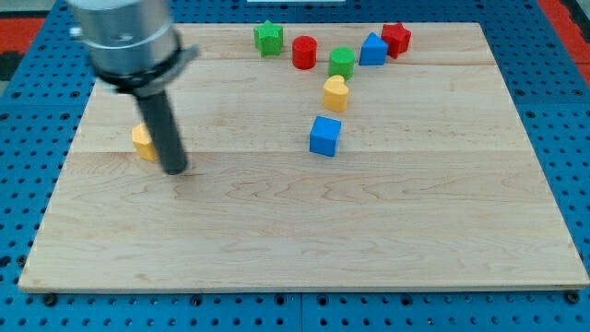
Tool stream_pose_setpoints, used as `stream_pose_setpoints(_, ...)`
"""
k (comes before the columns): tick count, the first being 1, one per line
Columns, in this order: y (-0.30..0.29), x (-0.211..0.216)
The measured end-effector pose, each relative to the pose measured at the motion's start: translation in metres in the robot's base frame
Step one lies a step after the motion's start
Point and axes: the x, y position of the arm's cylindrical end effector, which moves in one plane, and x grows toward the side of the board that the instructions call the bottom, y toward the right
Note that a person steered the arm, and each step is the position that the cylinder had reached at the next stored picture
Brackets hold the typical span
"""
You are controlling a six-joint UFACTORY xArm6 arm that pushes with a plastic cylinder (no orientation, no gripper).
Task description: Nudge the yellow hexagon a bit left
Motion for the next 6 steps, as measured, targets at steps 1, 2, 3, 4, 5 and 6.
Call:
stream_pose_setpoints(1,-0.017,-0.031)
stream_pose_setpoints(2,0.017,-0.037)
stream_pose_setpoints(3,0.053,-0.055)
stream_pose_setpoints(4,0.021,-0.071)
stream_pose_setpoints(5,0.009,-0.069)
stream_pose_setpoints(6,0.012,-0.053)
